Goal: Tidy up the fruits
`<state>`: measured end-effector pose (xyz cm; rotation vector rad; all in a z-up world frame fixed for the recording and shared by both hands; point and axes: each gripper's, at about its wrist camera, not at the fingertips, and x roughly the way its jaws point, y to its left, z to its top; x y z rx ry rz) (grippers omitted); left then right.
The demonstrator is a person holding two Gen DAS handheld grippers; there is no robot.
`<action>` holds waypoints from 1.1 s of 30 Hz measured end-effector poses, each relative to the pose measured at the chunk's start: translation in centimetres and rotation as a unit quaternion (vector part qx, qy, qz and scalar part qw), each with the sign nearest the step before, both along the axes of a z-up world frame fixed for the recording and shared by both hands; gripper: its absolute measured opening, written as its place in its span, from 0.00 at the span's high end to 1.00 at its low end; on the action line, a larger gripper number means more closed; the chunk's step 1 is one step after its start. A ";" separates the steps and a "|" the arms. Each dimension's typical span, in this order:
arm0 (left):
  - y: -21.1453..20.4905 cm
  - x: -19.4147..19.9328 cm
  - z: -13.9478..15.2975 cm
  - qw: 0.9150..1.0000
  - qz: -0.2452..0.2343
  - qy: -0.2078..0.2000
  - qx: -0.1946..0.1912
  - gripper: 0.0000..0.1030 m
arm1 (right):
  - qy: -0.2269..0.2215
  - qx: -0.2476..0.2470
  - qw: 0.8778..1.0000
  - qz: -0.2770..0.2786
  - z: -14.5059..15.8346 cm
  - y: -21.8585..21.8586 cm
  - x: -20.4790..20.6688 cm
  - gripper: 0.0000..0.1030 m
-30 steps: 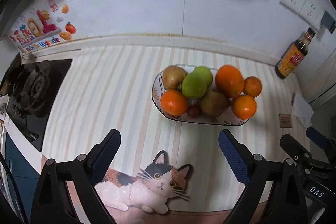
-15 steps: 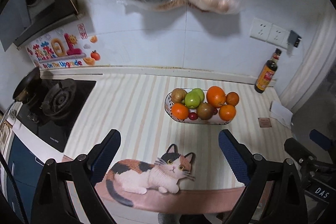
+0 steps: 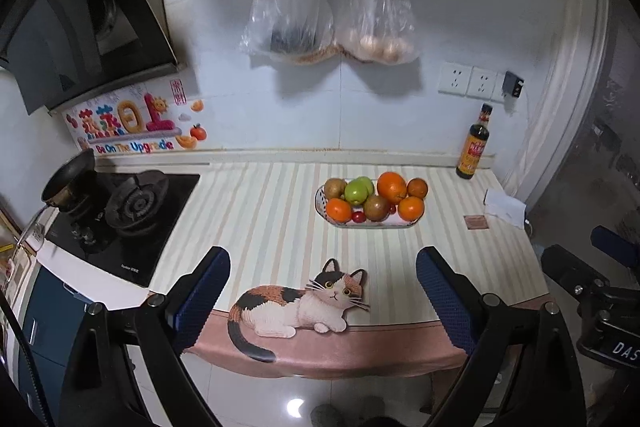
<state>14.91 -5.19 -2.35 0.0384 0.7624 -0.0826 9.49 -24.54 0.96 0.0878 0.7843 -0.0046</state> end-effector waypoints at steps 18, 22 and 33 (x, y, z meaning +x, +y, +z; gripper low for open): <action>-1.2 0.2 0.0 1.000 0.023 -0.005 0.000 0.00 | 0.007 0.019 1.000 0.016 -0.6 -1.9 0.5 0.03; -1.6 2.5 -0.8 0.999 0.033 -0.001 0.011 0.00 | 0.011 0.018 1.000 0.013 -1.3 -2.2 3.1 0.03; -1.1 8.8 -2.6 0.998 0.057 0.019 0.021 0.00 | 0.032 0.000 0.999 0.001 -3.6 -2.7 10.5 0.03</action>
